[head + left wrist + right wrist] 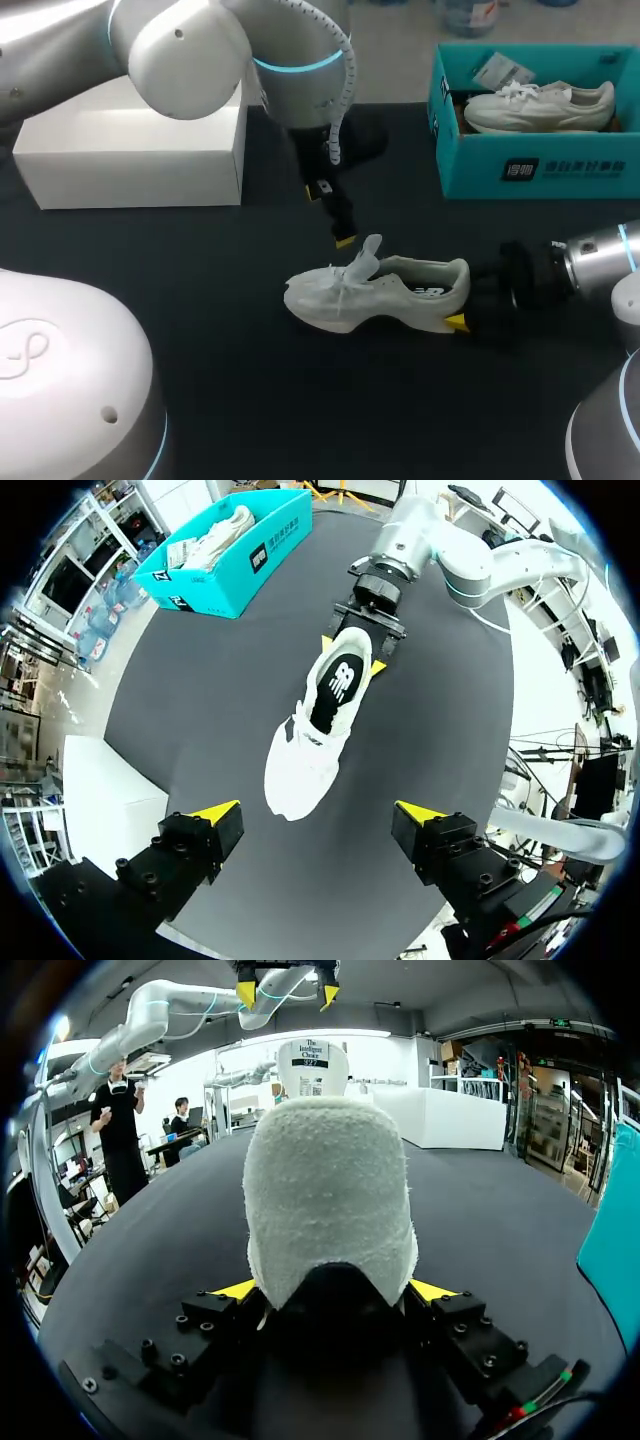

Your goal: Take the shoe out of the shoebox, open the shoe tongue, remove and reinsert the insole, then place the shoe into the shoebox

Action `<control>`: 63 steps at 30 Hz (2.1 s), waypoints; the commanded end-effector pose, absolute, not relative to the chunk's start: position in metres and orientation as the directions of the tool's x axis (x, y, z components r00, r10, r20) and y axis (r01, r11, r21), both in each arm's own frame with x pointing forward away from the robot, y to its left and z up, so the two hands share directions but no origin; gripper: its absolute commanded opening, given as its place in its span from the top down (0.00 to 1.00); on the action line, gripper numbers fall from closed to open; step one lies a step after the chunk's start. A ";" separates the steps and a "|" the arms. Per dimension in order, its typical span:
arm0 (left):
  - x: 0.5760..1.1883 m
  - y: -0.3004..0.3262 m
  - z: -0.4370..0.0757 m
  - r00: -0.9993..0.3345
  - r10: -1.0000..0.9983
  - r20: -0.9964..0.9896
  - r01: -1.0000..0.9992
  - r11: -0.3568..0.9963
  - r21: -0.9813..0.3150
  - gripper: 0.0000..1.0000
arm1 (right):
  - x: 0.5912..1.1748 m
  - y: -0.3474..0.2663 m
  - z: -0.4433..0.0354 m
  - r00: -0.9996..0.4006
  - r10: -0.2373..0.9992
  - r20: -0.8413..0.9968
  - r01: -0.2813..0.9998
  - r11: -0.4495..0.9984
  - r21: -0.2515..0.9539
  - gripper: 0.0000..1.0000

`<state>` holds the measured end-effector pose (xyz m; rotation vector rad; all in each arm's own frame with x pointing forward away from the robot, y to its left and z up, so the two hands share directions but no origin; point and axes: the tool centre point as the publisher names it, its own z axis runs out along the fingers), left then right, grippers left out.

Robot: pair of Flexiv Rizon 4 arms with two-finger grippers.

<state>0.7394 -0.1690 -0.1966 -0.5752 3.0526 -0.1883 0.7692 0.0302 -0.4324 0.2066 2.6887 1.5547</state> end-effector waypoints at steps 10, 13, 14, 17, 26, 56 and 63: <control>0.705 -0.231 -0.218 -0.974 -0.223 -0.045 -0.221 0.974 -0.051 1.00 | 0.766 0.031 -0.438 -0.991 0.130 0.041 0.101 0.496 0.862 1.00; 0.700 -0.240 -0.224 -0.977 -0.206 -0.048 -0.204 0.978 -0.042 1.00 | 0.766 0.031 -0.438 -0.991 0.130 0.041 0.101 0.496 0.862 1.00; 0.699 -0.243 -0.227 -0.978 -0.203 -0.049 -0.202 0.979 -0.039 1.00 | 0.766 0.031 -0.438 -0.991 0.130 0.041 0.101 0.496 0.862 1.00; 0.700 -0.250 -0.237 -0.979 -0.199 -0.047 -0.198 0.980 -0.023 1.00 | 0.766 0.031 -0.438 -0.991 0.130 0.041 0.101 0.496 0.862 1.00; 0.709 -0.259 -0.270 -0.981 -0.188 -0.047 -0.189 0.982 0.020 1.00 | 0.766 0.031 -0.438 -0.991 0.130 0.041 0.101 0.496 0.862 1.00; 0.765 -0.283 -0.336 -0.975 -0.197 -0.101 -0.208 0.972 0.106 1.00 | 0.766 0.031 -0.438 -0.991 0.130 0.041 0.101 0.496 0.862 1.00; 0.756 -0.274 -0.355 -0.980 -0.177 -0.085 -0.188 0.973 0.137 1.00 | 0.766 0.031 -0.438 -0.991 0.130 0.041 0.101 0.496 0.862 1.00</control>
